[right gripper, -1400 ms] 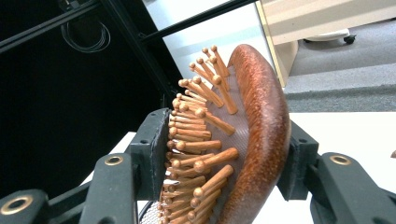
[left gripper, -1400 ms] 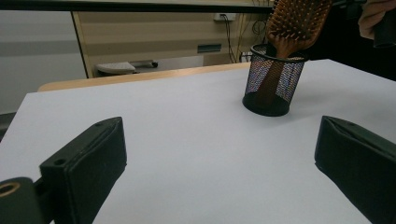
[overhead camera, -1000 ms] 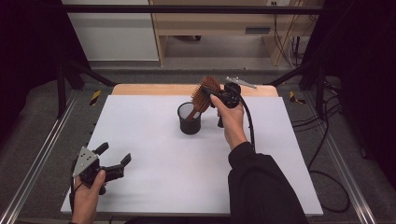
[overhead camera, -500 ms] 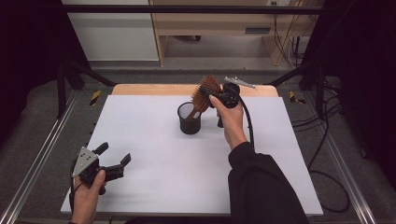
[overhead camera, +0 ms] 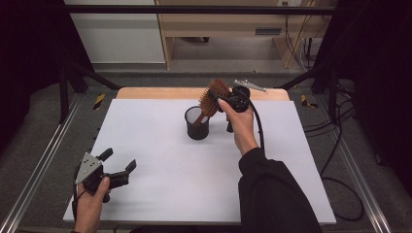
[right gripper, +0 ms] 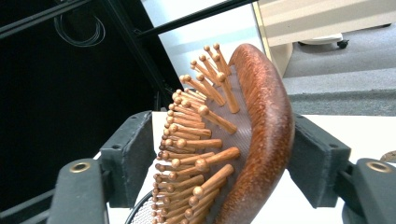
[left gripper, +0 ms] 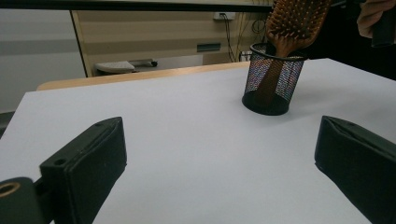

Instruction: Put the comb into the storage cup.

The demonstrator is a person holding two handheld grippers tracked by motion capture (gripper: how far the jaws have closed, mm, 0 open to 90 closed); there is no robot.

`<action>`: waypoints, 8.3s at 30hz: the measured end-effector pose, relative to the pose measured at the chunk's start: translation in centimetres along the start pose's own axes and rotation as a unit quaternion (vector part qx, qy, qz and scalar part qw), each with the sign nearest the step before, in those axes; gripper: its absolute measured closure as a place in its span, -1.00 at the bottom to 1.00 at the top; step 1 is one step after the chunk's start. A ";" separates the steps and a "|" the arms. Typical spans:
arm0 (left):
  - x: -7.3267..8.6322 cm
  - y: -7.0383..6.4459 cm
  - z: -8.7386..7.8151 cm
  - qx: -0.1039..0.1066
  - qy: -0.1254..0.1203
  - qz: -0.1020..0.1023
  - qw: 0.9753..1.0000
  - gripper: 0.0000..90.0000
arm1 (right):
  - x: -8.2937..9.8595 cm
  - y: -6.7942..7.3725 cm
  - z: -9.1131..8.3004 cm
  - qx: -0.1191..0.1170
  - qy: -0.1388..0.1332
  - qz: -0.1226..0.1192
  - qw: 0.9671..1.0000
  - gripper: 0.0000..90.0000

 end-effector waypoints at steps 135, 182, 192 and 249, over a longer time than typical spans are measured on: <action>-0.6 2.3 -1.9 -0.038 -0.045 0.004 0.998 -0.97 | -5.8 1.1 -13.5 0.047 -0.144 -0.150 0.977 -0.96; -0.7 2.7 -4.0 -0.052 -0.055 0.003 0.997 -0.97 | 0.6 -6.3 -23.6 0.092 -0.118 -0.176 0.973 -0.95; -0.8 2.6 -4.0 -0.051 -0.060 0.002 0.997 -0.97 | 3.3 -8.2 -25.2 0.094 -0.104 -0.171 0.975 -0.95; -1.9 1.6 -3.6 -0.014 -0.105 -0.005 0.994 -0.97 | 12.3 -5.7 -20.7 0.012 -0.035 -0.208 0.977 -0.93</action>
Point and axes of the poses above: each handheld gripper's, and its own axes: z roughly forward along the jaws, x roughly out of its underside, y roughly to its left, the point moved 10 cm from there along z, roughly forward along the jaws, and after that the axes turned 11 degrees about z, right-handed, at the moved point
